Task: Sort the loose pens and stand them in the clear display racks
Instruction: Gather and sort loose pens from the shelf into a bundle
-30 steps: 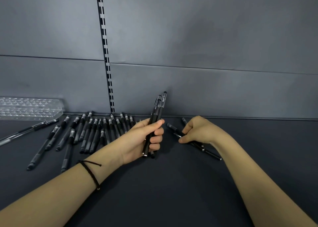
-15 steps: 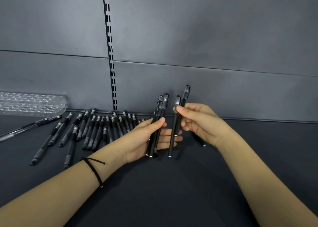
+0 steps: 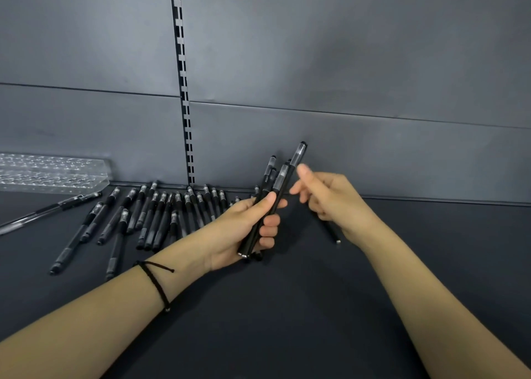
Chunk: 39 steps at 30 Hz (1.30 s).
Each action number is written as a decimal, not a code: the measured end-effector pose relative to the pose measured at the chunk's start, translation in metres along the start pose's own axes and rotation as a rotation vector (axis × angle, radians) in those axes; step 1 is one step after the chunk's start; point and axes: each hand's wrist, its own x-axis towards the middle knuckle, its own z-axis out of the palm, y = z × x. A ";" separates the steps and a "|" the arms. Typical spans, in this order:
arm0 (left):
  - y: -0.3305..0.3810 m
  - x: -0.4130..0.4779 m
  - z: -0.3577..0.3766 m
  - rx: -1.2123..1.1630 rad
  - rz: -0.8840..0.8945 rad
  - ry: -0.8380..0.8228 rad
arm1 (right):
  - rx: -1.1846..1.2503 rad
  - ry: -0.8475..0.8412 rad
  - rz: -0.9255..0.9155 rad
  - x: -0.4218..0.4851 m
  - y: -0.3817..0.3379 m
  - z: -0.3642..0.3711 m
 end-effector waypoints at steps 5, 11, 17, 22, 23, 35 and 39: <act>0.002 0.000 -0.005 0.018 0.063 0.069 | -0.538 0.287 0.097 0.012 0.028 -0.026; 0.005 -0.003 -0.005 0.045 0.042 0.092 | -0.635 0.142 0.193 0.017 0.040 -0.022; 0.003 -0.003 -0.004 0.045 0.017 0.056 | -0.724 -0.040 0.305 0.013 0.033 -0.024; 0.001 -0.003 -0.005 -0.002 0.015 0.026 | -0.822 0.030 0.304 0.015 0.034 -0.016; 0.002 -0.003 -0.006 -0.003 0.011 0.016 | -0.807 0.041 0.300 0.016 0.035 -0.017; 0.005 -0.007 -0.001 0.042 -0.041 -0.033 | 0.179 -0.131 0.099 0.001 0.002 -0.002; 0.003 -0.008 0.000 0.148 -0.030 -0.026 | 0.163 -0.199 0.072 -0.002 0.002 0.004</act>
